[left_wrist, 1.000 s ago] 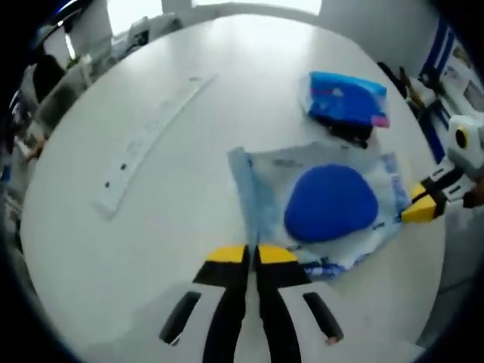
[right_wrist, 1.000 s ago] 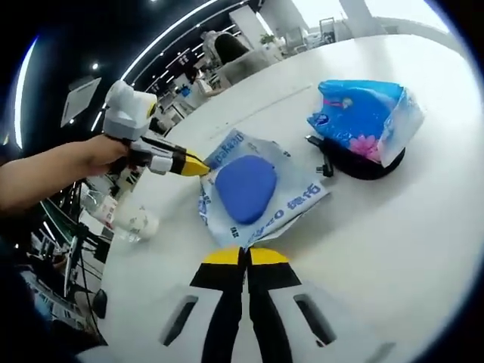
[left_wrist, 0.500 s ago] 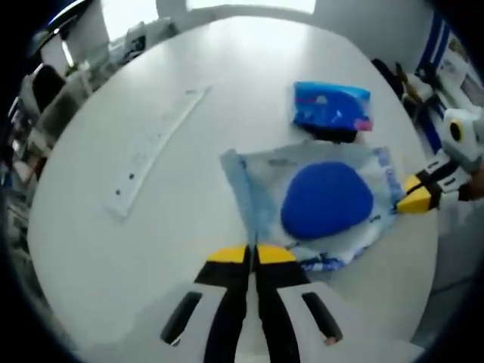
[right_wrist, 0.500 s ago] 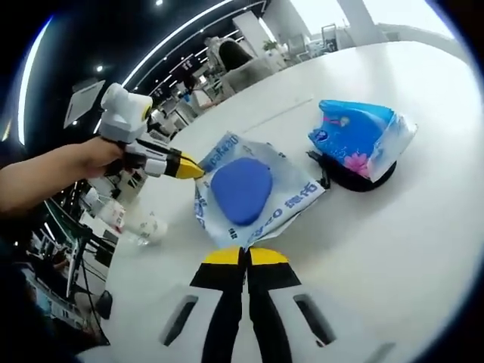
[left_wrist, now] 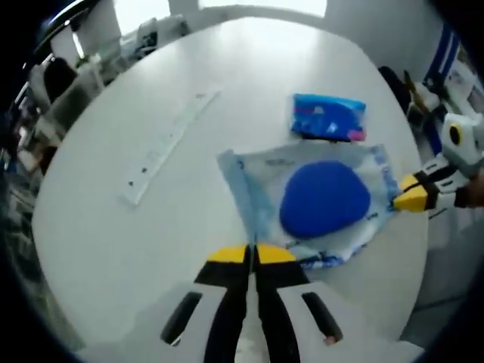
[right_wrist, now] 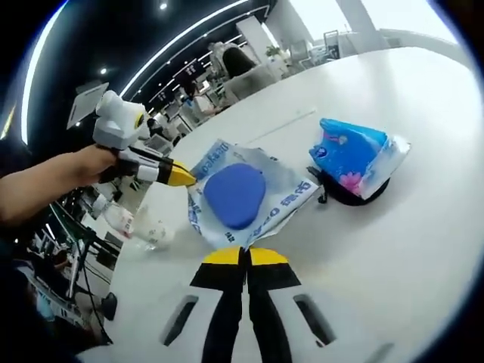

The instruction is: Arrange the tabletop items into an orderly group along one side of the table until the central work area is clear of visible clutter.

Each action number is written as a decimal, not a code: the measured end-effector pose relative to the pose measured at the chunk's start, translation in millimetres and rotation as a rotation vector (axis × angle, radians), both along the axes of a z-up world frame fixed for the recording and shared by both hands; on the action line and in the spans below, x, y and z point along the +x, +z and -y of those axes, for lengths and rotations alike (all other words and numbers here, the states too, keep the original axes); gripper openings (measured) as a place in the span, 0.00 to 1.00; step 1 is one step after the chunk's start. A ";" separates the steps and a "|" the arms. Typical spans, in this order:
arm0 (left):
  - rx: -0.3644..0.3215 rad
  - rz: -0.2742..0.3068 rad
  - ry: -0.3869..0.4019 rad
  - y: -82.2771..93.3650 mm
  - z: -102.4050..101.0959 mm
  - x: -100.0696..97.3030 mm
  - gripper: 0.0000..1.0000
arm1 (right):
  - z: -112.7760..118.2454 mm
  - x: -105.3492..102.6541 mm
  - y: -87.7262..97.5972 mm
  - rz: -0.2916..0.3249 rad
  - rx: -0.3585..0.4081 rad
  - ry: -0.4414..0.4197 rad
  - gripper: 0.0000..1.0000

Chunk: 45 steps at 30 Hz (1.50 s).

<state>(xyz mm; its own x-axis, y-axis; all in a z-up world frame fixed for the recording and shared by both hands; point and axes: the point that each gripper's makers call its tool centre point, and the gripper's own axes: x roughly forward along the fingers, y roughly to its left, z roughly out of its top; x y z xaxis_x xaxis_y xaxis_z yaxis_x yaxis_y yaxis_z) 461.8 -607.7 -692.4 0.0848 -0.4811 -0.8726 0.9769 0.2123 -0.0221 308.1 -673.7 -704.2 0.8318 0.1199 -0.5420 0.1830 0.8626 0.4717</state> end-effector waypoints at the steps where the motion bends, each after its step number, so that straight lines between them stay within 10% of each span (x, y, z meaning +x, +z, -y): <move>1: 0.000 -0.001 0.005 0.9 -0.8 -0.7 0.00 | 1.3 -0.2 0.6 -0.001 0.001 0.000 0.00; 45: -0.192 -0.071 0.402 18.7 -29.0 -51.5 0.00 | 54.7 4.9 17.4 -0.046 -0.106 0.130 0.00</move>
<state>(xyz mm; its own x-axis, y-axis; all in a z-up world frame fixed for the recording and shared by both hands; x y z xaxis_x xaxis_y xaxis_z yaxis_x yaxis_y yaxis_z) 410.3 -578.7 -673.7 0.2414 -0.5763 -0.7808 0.8123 0.5602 -0.1624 313.0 -728.4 -686.8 0.7870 0.1646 -0.5945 0.0863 0.9249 0.3704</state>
